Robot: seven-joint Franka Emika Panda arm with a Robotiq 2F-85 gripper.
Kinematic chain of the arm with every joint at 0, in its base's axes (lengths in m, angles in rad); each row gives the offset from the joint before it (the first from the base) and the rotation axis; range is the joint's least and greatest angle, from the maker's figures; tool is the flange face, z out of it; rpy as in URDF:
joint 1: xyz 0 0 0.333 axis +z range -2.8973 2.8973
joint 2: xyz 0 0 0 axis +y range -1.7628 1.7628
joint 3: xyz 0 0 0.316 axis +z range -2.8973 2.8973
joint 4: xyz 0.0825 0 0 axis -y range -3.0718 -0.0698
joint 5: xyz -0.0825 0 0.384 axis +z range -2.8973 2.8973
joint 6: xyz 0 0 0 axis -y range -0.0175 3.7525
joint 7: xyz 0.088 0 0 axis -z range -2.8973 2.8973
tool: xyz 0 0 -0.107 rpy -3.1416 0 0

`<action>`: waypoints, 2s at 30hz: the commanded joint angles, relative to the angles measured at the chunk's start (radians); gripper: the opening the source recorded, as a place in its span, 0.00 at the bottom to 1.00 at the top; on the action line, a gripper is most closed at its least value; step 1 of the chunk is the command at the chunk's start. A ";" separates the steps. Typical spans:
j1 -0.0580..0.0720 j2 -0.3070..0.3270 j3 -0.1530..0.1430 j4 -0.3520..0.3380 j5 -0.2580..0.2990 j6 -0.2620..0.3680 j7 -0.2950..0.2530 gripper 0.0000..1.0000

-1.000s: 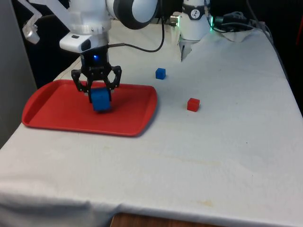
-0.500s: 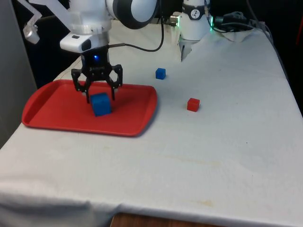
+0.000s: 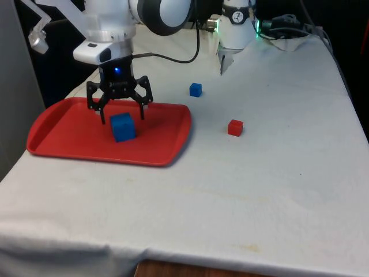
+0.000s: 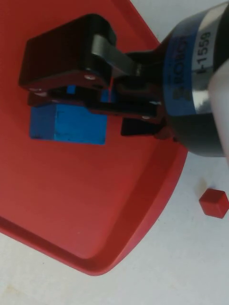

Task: Pick up the largest block and place it onto the tray.

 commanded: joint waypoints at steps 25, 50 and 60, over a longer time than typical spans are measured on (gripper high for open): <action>0.060 -0.088 -0.039 0.045 -0.045 -0.045 0.078 1.00; 0.106 -0.116 -0.044 0.184 -0.116 -0.116 0.204 1.00; 0.116 -0.115 -0.031 0.225 -0.134 -0.120 0.241 1.00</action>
